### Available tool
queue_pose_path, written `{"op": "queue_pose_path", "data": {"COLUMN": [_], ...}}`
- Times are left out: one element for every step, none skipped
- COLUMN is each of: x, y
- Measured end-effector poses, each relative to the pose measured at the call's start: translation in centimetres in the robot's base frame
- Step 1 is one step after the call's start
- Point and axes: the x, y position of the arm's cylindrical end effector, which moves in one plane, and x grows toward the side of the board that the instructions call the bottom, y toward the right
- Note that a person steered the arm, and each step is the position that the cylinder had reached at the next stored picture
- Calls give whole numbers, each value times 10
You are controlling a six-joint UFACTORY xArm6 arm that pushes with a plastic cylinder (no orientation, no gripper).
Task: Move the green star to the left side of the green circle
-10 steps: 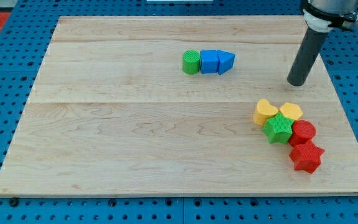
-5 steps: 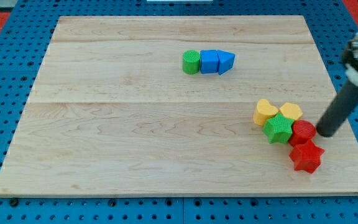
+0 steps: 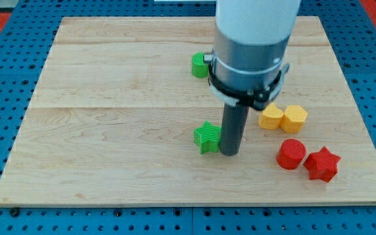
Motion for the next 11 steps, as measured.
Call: {"op": "queue_pose_path", "data": {"x": [-19, -72, -100, -76, -83, -125, -142, -103, -136, -173, -174], "y": [-41, -46, -56, -65, -98, -116, -108, -135, -157, -157, -145]}}
